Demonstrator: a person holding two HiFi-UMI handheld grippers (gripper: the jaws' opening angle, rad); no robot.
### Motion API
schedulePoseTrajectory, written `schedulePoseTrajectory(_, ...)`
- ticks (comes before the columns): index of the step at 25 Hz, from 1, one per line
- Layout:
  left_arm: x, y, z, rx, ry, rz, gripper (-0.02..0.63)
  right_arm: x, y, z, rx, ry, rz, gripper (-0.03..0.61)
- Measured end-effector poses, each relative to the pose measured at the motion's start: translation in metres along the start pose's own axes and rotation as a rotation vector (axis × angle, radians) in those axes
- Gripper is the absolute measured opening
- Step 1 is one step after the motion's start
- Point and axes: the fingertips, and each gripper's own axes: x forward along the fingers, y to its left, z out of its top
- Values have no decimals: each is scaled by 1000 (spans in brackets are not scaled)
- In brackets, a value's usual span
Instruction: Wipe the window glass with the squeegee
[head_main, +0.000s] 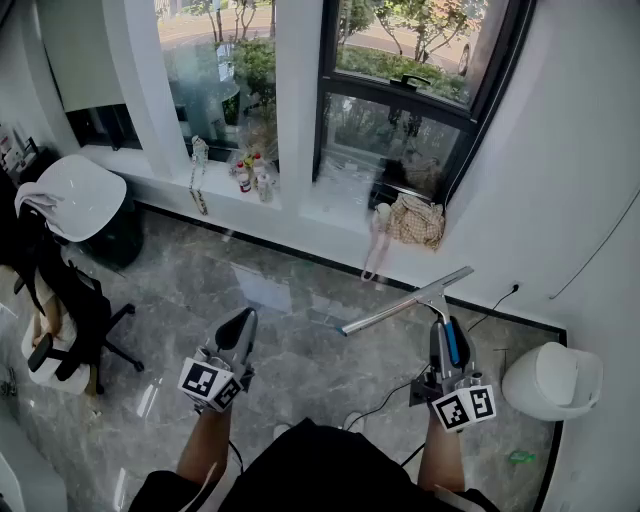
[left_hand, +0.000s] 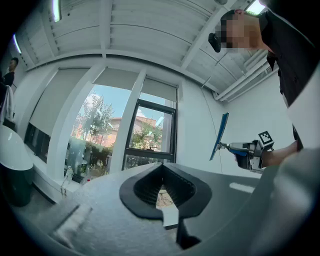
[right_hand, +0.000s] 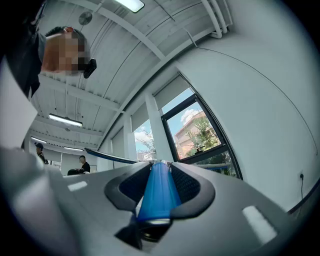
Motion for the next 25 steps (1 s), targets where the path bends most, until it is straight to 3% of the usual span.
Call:
schedulePoseTrajectory(12, 33, -36, -1, 13, 14, -39, 0, -12, -39, 7, 23, -8, -27, 135)
schedulePoseTrajectory(25, 83, -93, -9, -17, 19, -41, 0, -30, -100, 28, -7, -3, 7, 135)
